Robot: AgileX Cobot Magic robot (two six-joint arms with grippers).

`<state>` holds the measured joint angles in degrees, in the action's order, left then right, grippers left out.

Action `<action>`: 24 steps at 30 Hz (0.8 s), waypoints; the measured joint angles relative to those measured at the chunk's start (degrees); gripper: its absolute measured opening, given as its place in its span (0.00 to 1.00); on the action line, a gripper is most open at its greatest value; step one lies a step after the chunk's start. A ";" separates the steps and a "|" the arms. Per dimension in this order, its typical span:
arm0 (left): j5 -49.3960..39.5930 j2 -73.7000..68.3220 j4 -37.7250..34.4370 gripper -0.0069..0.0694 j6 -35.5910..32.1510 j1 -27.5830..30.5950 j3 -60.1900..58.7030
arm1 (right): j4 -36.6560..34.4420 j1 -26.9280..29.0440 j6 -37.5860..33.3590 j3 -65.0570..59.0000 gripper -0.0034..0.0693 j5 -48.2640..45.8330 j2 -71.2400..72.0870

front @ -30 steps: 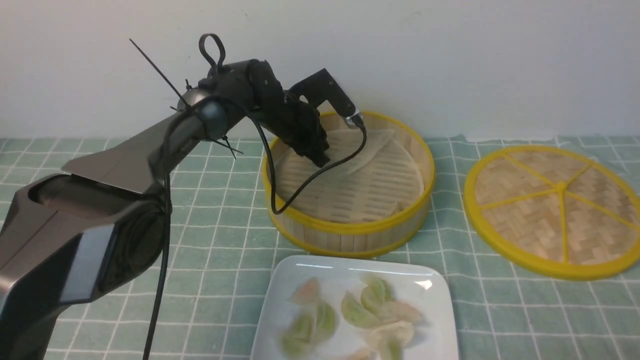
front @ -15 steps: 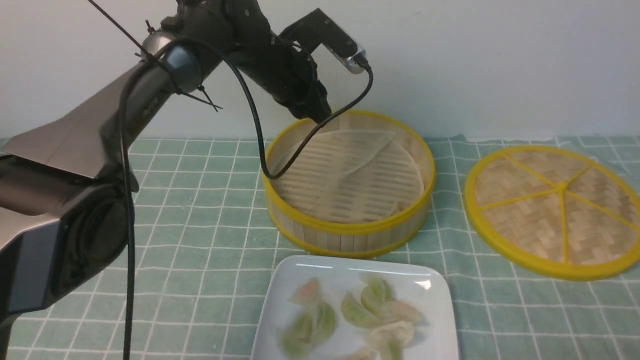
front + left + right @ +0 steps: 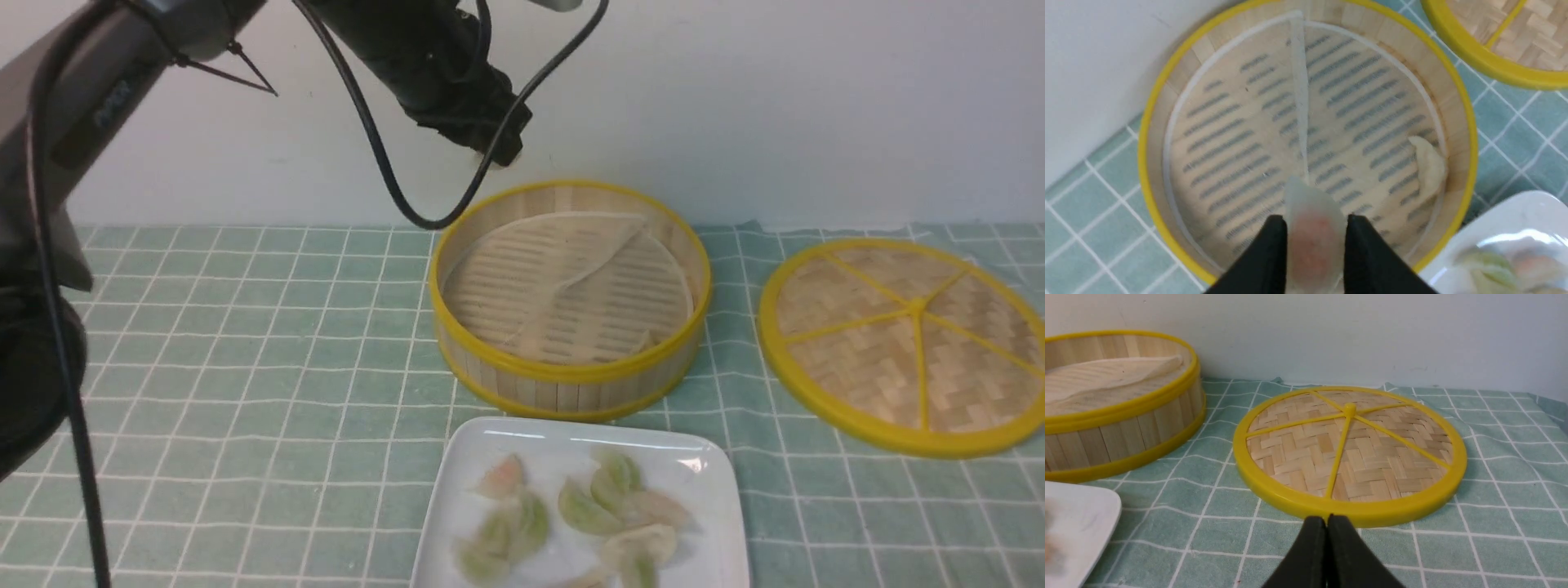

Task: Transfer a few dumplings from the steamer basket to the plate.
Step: Use the left arm to put the dumpling into the plate

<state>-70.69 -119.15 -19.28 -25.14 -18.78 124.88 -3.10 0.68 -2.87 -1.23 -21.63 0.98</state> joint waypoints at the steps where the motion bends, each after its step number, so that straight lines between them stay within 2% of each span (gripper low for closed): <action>1: 0.00 2.37 -0.38 0.29 0.39 -0.12 -4.12 | 0.00 0.00 0.00 0.00 0.03 0.00 0.00; 6: 0.00 10.92 -4.57 0.29 -0.19 -2.01 -23.09 | 0.00 0.00 0.00 0.00 0.03 0.00 0.00; 10: 2.13 11.71 -9.25 0.29 -0.67 -4.96 -33.76 | 0.00 0.00 0.00 0.00 0.03 0.00 0.00; 16: 6.45 7.50 -10.98 0.29 -3.30 -9.71 -37.76 | 0.00 0.00 0.00 0.00 0.03 0.00 0.00; 21: 10.66 4.23 -11.17 0.30 -3.57 -10.63 -37.89 | 0.00 0.00 0.00 0.00 0.03 0.00 0.00; 24: 11.31 3.16 -10.99 0.42 -2.41 -10.63 -37.89 | 0.00 0.00 0.00 0.00 0.03 0.00 0.00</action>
<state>-59.38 -115.99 -30.28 -27.54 -29.41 86.99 -3.10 0.68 -2.87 -1.23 -21.63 0.98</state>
